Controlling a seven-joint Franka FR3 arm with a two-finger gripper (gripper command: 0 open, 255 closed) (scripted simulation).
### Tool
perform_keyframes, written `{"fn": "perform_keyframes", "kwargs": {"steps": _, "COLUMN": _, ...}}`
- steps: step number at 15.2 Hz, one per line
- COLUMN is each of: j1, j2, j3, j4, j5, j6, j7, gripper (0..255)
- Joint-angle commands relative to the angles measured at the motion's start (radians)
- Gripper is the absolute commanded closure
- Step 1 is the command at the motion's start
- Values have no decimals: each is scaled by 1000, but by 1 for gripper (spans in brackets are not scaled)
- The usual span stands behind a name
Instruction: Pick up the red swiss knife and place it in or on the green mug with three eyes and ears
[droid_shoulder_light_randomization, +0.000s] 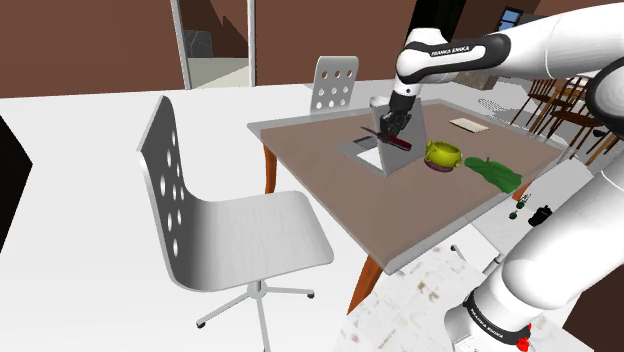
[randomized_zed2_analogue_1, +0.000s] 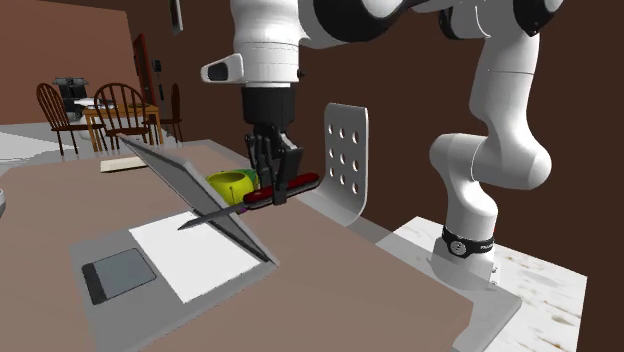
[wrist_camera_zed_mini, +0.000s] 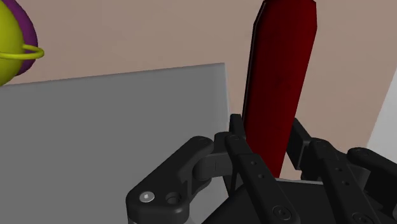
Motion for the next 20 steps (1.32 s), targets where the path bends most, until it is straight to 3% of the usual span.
{"fn": "perform_keyframes", "kwargs": {"steps": 1, "j1": -26, "j2": 9, "j3": -31, "j4": 6, "j5": -1, "j6": 5, "j7": -55, "gripper": 255}}
{"fn": "perform_keyframes", "kwargs": {"steps": 11, "j1": -140, "j2": 72, "j3": -162, "j4": 80, "j5": 13, "j6": -7, "j7": -305, "gripper": 255}}
{"fn": "perform_keyframes", "kwargs": {"steps": 20, "j1": -260, "j2": 221, "j3": -265, "j4": 251, "j5": 82, "j6": -45, "j7": -545, "gripper": 255}}
